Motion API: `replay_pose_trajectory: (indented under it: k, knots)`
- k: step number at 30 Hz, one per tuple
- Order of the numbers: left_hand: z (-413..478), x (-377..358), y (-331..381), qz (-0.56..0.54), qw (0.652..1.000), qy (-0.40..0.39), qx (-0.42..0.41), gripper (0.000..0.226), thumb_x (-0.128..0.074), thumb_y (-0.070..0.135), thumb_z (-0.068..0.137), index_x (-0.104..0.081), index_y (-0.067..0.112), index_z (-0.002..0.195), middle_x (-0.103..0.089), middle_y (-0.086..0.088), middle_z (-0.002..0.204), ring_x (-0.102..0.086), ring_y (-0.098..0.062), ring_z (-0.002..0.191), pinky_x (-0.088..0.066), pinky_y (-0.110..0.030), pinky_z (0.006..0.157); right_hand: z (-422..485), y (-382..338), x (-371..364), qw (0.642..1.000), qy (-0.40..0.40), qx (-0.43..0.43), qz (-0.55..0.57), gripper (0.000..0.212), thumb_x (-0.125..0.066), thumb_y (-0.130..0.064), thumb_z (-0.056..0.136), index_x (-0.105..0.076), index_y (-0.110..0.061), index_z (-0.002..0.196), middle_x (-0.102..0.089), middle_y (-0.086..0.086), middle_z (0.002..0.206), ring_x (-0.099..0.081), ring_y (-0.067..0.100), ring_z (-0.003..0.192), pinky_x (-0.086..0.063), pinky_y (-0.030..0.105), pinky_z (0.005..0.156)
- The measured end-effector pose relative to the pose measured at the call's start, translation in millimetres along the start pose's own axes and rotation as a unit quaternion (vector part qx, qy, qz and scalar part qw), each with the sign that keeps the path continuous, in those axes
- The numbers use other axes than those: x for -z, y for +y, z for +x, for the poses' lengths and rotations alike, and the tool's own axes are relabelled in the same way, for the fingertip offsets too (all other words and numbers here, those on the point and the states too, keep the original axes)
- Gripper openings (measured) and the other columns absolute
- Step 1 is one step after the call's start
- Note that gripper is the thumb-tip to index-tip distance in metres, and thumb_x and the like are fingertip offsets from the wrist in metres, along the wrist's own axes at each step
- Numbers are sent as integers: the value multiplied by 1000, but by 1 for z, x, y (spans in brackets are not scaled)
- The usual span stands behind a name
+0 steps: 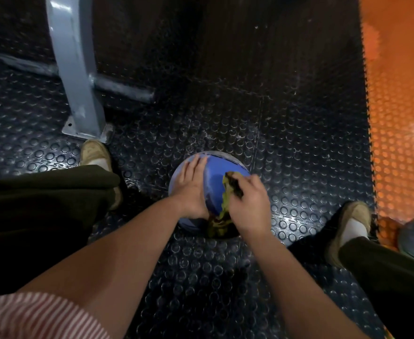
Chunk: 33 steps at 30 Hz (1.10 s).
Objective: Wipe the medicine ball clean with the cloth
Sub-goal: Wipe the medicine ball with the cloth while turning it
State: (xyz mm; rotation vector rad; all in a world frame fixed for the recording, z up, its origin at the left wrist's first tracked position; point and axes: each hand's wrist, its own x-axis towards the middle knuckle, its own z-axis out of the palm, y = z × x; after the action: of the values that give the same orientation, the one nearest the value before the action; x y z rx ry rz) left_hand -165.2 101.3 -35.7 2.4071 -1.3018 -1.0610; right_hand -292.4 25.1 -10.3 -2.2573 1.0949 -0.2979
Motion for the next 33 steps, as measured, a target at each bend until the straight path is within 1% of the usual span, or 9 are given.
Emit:
replay_pose_trajectory:
  k: [3, 8, 11, 16, 22, 25, 28, 31, 33]
  knots:
    - [5, -2, -1, 52, 998, 22, -15, 135, -77, 54, 71, 23, 10, 149, 20, -5, 159, 22, -20, 146, 16, -31, 117, 28, -17, -2, 997, -20, 45, -62, 36, -53, -5, 86, -66, -11, 119, -55, 12, 103, -51, 31, 100, -43, 35, 78]
    - [9, 5, -3, -15, 1000, 13, -3, 109, -69, 24, 83, 15, 21, 152, 19, 0, 160, 21, -20, 147, 11, -31, 117, 13, -22, -19, 990, -44, 81, -106, 43, -43, -11, 79, -69, -9, 112, -57, 16, 90, -54, 35, 81, -43, 35, 57]
    - [11, 8, -6, -77, 997, -1, 16, 118, -75, 15, 75, 12, 27, 153, 15, 3, 160, 17, -23, 148, 6, -34, 118, -25, -5, -25, 991, -42, 91, -87, 45, -41, -10, 69, -72, -7, 101, -59, 12, 81, -58, 32, 67, -43, 29, 43]
    - [7, 7, -6, -76, 997, -16, 25, 133, -86, 17, 64, 13, 30, 152, 15, 7, 158, 15, -24, 147, 1, -37, 119, -50, 7, -25, 995, -58, 50, -60, 44, -58, -2, 54, -70, -8, 97, -62, 9, 82, -62, 32, 65, -44, 28, 42]
    - [10, 5, -8, -58, 997, -4, 46, 121, -77, 16, 77, 17, 31, 151, 19, 2, 159, 14, -24, 148, -1, -34, 118, 19, -29, -14, 992, -53, 20, -115, 33, -49, -14, 90, -61, -14, 121, -56, 10, 110, -53, 28, 100, -39, 31, 67]
    - [15, 5, -12, -3, 999, -27, 44, 120, -75, 29, 79, 23, 25, 150, 23, -3, 158, 20, -23, 147, 4, -35, 119, 40, -39, -19, 983, -76, 48, -161, 31, -47, -18, 92, -61, -14, 120, -56, 10, 111, -55, 29, 96, -35, 29, 63]
    - [16, 7, -13, -1, 999, -38, 34, 115, -71, 21, 80, 19, 25, 151, 22, -3, 159, 20, -22, 147, 5, -36, 121, 10, -23, -22, 986, -57, 75, -134, 34, -51, -13, 87, -62, -13, 119, -55, 12, 103, -53, 33, 89, -37, 32, 60]
    - [10, 9, -3, -28, 998, -51, 35, 135, -85, 21, 67, 20, 30, 150, 23, 4, 158, 19, -26, 147, 2, -40, 120, -39, 3, -26, 990, -55, 70, -112, 39, -62, -2, 68, -64, -10, 106, -55, 15, 90, -55, 36, 73, -42, 33, 50]
    - [9, 7, 0, 10, 998, -57, 25, 147, -92, 28, 57, 22, 29, 149, 24, 4, 157, 20, -26, 146, 1, -42, 122, -61, 18, -31, 990, -74, 47, -113, 37, -53, -8, 68, -58, -13, 105, -54, 15, 90, -56, 37, 70, -41, 32, 48]
